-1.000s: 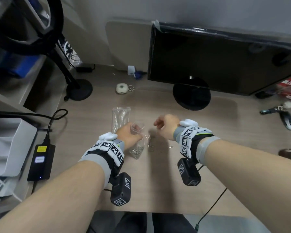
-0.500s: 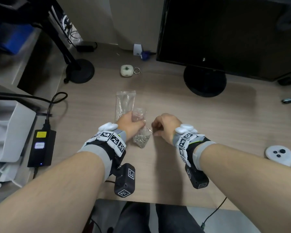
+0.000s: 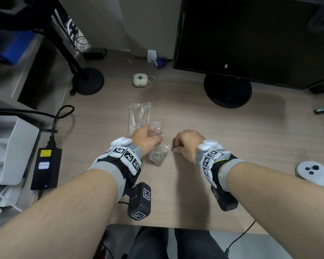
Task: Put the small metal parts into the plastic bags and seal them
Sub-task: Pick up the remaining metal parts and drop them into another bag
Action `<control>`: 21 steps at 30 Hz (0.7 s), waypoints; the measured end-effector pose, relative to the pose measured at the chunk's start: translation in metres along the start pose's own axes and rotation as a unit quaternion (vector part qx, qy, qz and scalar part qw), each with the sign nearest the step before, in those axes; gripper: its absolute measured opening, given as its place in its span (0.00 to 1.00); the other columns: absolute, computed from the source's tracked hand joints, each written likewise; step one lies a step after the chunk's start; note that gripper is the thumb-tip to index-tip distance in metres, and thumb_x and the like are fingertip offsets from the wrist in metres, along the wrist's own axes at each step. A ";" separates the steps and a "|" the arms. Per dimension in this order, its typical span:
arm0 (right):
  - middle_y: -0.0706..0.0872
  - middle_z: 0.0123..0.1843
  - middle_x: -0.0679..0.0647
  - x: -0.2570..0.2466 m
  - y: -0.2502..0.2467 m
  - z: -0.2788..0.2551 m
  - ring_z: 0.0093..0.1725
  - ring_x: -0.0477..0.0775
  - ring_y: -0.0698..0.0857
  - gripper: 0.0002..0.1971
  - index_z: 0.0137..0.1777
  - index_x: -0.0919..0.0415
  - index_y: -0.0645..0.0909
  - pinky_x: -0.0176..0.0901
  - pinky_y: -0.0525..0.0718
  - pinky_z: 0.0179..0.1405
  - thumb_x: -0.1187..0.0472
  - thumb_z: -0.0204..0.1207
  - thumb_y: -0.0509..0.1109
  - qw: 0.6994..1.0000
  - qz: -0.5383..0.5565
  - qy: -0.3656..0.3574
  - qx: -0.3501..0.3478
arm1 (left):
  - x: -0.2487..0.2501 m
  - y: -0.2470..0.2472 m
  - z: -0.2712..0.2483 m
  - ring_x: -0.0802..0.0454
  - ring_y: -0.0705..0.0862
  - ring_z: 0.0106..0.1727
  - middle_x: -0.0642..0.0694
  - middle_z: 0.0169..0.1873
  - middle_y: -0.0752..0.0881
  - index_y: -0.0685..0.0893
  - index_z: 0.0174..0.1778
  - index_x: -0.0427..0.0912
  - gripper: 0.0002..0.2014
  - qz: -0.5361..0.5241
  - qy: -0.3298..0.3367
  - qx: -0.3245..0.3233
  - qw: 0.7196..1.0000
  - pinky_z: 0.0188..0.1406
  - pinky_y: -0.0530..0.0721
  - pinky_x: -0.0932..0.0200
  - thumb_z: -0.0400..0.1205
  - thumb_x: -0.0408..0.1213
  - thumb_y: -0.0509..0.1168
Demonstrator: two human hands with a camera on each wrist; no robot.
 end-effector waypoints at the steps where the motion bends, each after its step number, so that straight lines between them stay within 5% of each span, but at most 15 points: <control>1: 0.86 0.56 0.55 -0.001 0.003 0.000 0.58 0.60 0.86 0.08 0.54 0.54 0.89 0.45 0.82 0.54 0.52 0.79 0.78 1.000 -0.005 -0.004 -0.010 | -0.002 0.001 0.000 0.49 0.91 0.53 0.52 0.50 0.92 0.89 0.57 0.49 0.13 0.003 -0.002 -0.001 1.000 0.59 0.87 0.52 0.77 0.44 0.75; 8: 0.87 0.61 0.57 -0.003 0.010 0.003 0.60 0.62 0.87 0.10 0.63 0.53 0.90 0.45 0.84 0.56 0.57 0.84 0.74 0.998 -0.027 -0.022 -0.058 | -0.005 0.004 -0.003 0.52 0.86 0.53 0.53 0.49 0.88 0.87 0.57 0.47 0.12 0.010 -0.005 -0.007 1.000 0.51 0.76 0.62 0.79 0.42 0.74; 13: 0.82 0.60 0.58 0.000 0.011 0.004 0.59 0.64 0.86 0.08 0.60 0.55 0.89 0.52 0.86 0.59 0.58 0.84 0.74 0.998 -0.032 -0.032 -0.032 | 0.001 0.002 -0.001 0.50 0.87 0.55 0.51 0.52 0.90 0.87 0.59 0.46 0.14 0.011 0.005 -0.007 1.000 0.55 0.80 0.60 0.78 0.42 0.75; 17: 0.85 0.57 0.56 0.007 -0.003 0.005 0.59 0.61 0.87 0.07 0.59 0.57 0.87 0.43 0.80 0.52 0.59 0.84 0.73 0.999 -0.024 -0.007 -0.044 | 0.011 -0.001 -0.004 0.50 0.88 0.54 0.52 0.50 0.91 0.86 0.57 0.48 0.15 0.016 0.021 -0.025 0.999 0.59 0.84 0.57 0.76 0.45 0.77; 21: 0.91 0.48 0.49 0.018 -0.049 -0.004 0.51 0.55 0.89 0.02 0.47 0.49 0.86 0.42 0.83 0.48 0.55 0.80 0.76 0.994 0.065 0.056 0.065 | 0.044 -0.011 -0.005 0.53 0.90 0.50 0.54 0.47 0.91 0.86 0.55 0.49 0.17 0.016 0.062 -0.054 0.996 0.50 0.85 0.61 0.72 0.45 0.80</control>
Point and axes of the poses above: each hand's wrist, its own z-axis towards the middle knuckle, its own y-axis out of the palm, x = y × z, the point moved 2 cm from there along z, towards the middle knuckle
